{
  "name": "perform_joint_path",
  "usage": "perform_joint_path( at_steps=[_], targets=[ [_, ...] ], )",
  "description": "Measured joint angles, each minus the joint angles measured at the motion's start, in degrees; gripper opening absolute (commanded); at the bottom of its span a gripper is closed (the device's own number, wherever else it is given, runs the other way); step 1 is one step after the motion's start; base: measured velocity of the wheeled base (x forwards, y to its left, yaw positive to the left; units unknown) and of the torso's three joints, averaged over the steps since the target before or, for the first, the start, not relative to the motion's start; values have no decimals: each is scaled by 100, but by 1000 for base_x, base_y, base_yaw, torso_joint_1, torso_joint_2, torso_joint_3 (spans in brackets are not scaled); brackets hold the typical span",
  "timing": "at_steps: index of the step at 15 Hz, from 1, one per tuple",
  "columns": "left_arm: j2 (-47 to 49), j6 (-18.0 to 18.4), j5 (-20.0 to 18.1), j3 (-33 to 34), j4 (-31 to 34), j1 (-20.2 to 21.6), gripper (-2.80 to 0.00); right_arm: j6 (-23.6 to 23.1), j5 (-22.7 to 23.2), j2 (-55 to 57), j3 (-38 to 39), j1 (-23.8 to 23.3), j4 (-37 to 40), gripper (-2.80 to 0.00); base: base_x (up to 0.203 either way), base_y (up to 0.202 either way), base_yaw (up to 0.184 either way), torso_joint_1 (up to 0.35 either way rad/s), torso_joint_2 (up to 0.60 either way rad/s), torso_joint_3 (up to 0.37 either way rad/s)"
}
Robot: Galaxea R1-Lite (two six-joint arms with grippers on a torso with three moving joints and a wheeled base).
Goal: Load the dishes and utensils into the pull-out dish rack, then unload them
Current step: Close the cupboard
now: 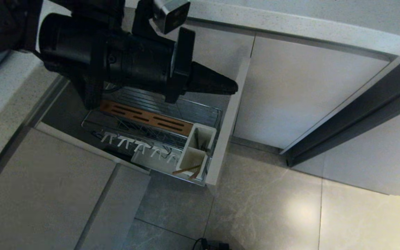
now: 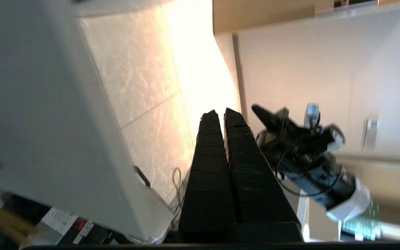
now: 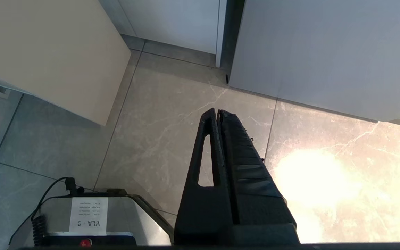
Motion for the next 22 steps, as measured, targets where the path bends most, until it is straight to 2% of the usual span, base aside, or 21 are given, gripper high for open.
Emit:
perform_joint_path(
  at_steps=[8, 14, 18, 22],
  targets=[
    [373, 564, 28, 6, 21, -297, -280, 0, -2, 0, 0, 0, 0, -280, 0, 0, 0, 0, 0, 0],
    [706, 782, 56, 9, 132, -403, -280, 0, -2, 0, 0, 0, 0, -280, 0, 0, 0, 0, 0, 0],
    [889, 1169, 331, 9, 181, -442, -280, -2, -2, 0, 0, 0, 0, -280, 0, 0, 0, 0, 0, 0],
    [943, 1973, 896, 9, 598, -455, -280, -2, -2, 0, 0, 0, 0, -280, 0, 0, 0, 0, 0, 0]
  ],
)
